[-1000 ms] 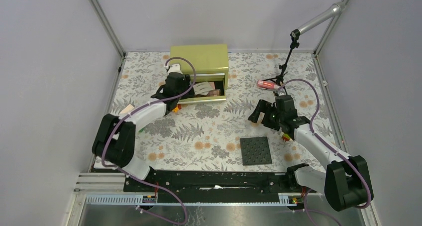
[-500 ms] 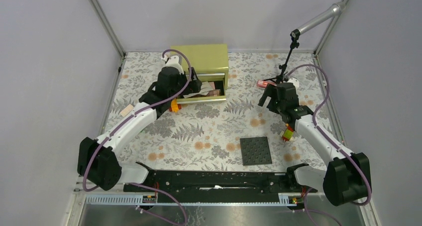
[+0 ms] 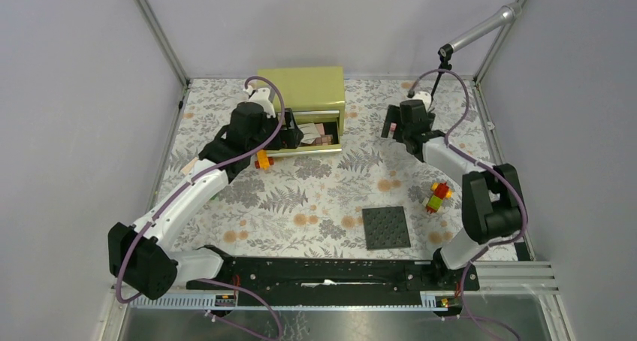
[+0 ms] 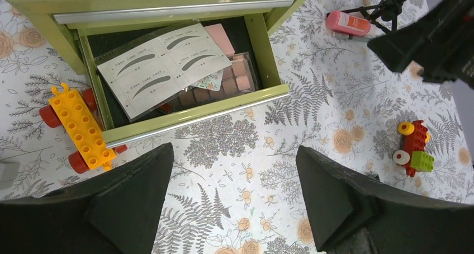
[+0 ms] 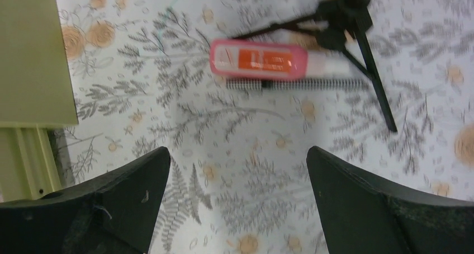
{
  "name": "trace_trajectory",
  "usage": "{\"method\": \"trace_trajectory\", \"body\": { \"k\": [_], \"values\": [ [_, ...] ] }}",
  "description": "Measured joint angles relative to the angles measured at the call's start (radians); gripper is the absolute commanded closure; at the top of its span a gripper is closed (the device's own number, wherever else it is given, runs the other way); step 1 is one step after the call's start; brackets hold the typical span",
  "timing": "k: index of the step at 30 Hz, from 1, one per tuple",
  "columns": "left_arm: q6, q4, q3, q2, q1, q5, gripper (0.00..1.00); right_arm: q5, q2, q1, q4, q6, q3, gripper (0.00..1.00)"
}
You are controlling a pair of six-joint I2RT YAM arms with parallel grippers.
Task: Organize the makeup
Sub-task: Pick up the makeup from the center of the board.
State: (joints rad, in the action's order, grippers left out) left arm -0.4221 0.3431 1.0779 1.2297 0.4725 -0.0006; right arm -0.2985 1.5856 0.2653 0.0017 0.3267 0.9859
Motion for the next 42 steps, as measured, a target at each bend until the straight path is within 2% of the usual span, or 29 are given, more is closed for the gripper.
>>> {"method": "trace_trajectory", "body": {
  "k": [6, 12, 21, 25, 34, 42],
  "values": [
    [0.005, 0.01, 0.0, 0.0, 0.0, 0.019, 0.12, 0.079, 0.159, -0.001, 0.06, -0.212, 0.143, 0.0],
    [0.005, 0.008, 0.0, 0.0, 0.0, 0.031, 0.12, 0.225, 0.348, -0.003, -0.13, -0.536, 0.435, 0.0],
    [0.005, 0.008, 0.0, 0.0, -0.002, 0.043, 0.12, 0.322, 0.385, -0.005, -0.344, -1.053, 0.5, 0.0],
    [0.005, 0.008, 0.0, 0.0, -0.004, 0.048, 0.12, 0.372, 0.472, -0.01, -0.505, -1.251, 0.669, 0.0],
    [0.005, 0.007, 0.0, 0.0, -0.011, 0.059, 0.12, 0.48, 0.751, -0.033, -0.861, -1.423, 1.141, 0.01],
    [0.005, 0.007, 0.0, 0.0, -0.012, 0.068, 0.12, 0.5, 0.816, -0.051, -0.965, -1.453, 1.176, 0.05]
  ]
}}
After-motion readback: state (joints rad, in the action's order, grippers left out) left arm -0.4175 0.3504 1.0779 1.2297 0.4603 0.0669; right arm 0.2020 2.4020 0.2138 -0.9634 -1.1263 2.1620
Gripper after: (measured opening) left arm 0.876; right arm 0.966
